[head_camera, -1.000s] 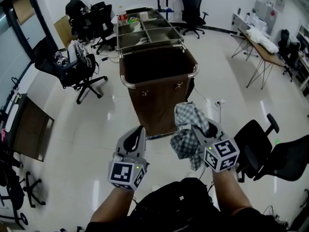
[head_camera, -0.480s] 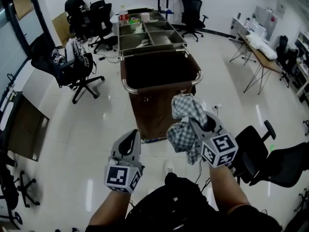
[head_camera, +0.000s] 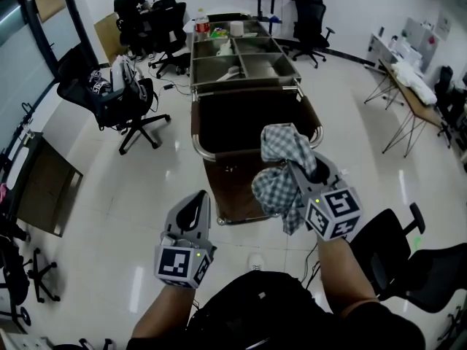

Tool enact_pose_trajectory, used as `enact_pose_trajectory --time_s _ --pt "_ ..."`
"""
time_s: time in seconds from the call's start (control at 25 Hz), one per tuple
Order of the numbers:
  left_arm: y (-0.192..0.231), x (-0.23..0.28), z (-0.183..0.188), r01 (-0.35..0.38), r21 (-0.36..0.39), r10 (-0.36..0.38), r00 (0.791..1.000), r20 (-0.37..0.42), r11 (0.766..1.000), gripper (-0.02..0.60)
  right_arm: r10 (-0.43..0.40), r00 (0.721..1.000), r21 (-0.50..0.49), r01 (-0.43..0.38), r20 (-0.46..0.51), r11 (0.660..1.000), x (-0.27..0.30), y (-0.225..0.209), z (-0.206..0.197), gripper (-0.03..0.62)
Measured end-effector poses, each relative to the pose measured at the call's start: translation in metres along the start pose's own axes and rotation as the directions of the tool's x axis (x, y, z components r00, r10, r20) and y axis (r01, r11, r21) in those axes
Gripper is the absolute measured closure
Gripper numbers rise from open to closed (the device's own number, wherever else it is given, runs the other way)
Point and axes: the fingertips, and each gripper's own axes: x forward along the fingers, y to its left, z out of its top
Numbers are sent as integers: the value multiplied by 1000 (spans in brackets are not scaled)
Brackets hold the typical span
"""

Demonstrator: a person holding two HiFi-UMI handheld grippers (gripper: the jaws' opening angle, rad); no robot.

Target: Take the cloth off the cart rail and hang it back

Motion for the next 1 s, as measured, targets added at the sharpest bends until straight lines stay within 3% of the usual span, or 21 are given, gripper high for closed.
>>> enact_pose_trajectory --time_s 0.36,0.68,1.0 --pt "7 52 3 -40 0 40 999 -5 999 581 59 998 -4 -59 -20 998 59 -33 0 450" --pt "30 66 -5 -112 4 112 993 -27 994 581 86 990 35 -83 -110 996 98 -41 -46 450" --pt "35 74 -17 -117 -7 116 991 -65 993 581 109 972 55 -100 -208 993 112 -35 -91 448"
